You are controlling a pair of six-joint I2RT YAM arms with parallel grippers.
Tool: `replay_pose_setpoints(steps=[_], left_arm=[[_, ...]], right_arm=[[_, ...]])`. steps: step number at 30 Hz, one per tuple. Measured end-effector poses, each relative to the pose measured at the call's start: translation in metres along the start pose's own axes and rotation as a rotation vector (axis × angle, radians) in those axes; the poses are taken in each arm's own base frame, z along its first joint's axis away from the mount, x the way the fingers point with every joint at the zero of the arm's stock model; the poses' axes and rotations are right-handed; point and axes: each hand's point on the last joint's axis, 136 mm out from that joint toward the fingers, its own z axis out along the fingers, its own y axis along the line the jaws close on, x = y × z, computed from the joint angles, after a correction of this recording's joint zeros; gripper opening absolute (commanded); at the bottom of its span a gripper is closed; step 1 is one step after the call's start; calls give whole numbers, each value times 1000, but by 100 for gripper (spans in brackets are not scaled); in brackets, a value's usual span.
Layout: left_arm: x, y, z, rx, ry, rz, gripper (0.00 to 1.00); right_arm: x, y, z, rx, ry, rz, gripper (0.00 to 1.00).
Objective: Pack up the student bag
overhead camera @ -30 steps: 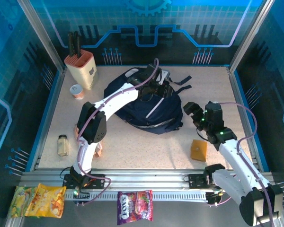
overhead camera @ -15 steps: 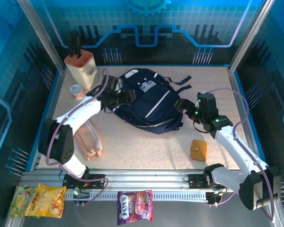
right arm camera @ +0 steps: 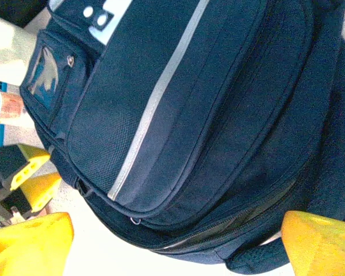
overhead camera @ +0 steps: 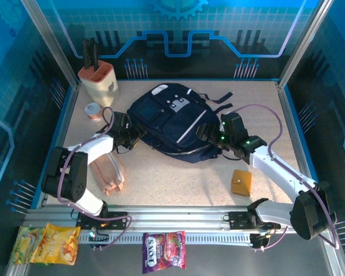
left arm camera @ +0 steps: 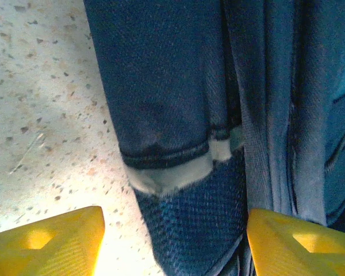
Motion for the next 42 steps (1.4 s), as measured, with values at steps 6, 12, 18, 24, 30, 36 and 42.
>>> replay_pose_setpoints(steps=[6, 12, 18, 24, 30, 36, 42], left_arm=[[1, -3, 24, 48, 33, -67, 49], [0, -10, 32, 88, 47, -109, 16], [0, -14, 31, 103, 51, -129, 0], [5, -31, 20, 144, 50, -110, 0], [13, -53, 17, 184, 62, -90, 0], [17, -57, 17, 190, 73, -109, 0], [23, -64, 17, 207, 84, -115, 0]], right_arm=[[28, 5, 18, 17, 81, -4, 91], [51, -4, 36, 63, 145, 37, 85], [59, -24, 64, 143, 195, 54, 79], [19, -33, 91, 172, 174, 34, 74], [-41, -29, 94, 194, 67, -66, 77], [-49, -25, 55, 275, -26, -157, 78], [-19, 15, 11, 266, -94, -302, 76]])
